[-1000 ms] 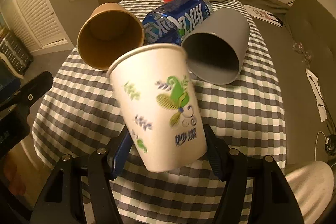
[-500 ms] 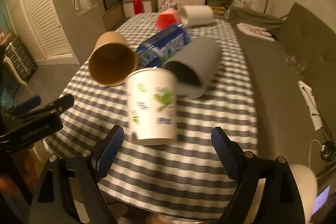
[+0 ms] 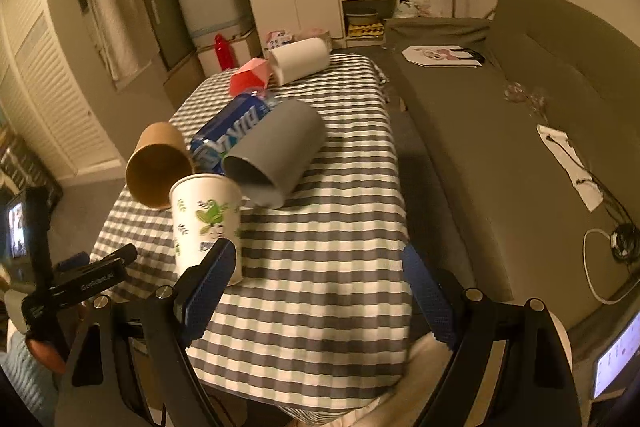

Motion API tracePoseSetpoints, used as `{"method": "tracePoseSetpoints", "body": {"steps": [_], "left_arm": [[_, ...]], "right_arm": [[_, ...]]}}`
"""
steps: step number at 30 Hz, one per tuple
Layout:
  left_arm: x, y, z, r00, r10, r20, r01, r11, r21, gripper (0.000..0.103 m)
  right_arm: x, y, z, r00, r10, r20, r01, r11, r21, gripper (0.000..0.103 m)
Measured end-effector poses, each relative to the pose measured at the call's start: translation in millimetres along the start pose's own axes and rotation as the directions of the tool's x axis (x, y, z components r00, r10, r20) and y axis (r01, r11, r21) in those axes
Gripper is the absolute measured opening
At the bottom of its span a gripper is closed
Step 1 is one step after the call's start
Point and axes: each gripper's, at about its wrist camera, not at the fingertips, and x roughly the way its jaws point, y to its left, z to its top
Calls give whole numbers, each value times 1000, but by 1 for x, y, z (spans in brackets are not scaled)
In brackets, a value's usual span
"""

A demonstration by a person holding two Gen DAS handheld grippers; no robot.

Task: Flip cup upside down
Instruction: 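Grasp the paper cup with the left gripper while the right gripper releases it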

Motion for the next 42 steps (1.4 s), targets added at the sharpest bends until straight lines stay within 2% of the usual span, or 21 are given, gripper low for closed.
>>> {"method": "tracePoseSetpoints", "body": {"steps": [3, 9, 14, 23, 32, 36, 42], "left_arm": [[-16, -18, 1, 999, -33, 23, 33, 999, 32, 103], [-35, -50, 3, 993, -114, 37, 113, 993, 18, 103], [-39, -76, 3, 992, -116, 51, 113, 992, 52, 103], [-31, -97, -2, 988, -146, 48, 145, 989, 37, 103], [-25, -118, -4, 980, -198, -8, 198, 977, 78, 103], [-18, -126, -5, 970, -241, -27, 243, 966, 85, 103], [-2, -141, -14, 951, -289, -109, 301, 946, 121, 102]], "right_arm": [[0, -12, 0, 1000, 7, 3, -7, 999, 48, 86], [-3, -25, 0, 1000, -1, 22, -1, 995, 97, 86], [-5, -30, 0, 999, -21, 31, 17, 993, 116, 86], [-4, -40, 3, 995, -84, 56, 75, 986, 147, 86], [4, -52, 8, 993, -104, 63, 90, 978, 188, 86], [9, -58, 10, 994, -101, 48, 89, 973, 214, 86], [13, -61, 10, 994, -98, 45, 85, 971, 222, 86]]}}
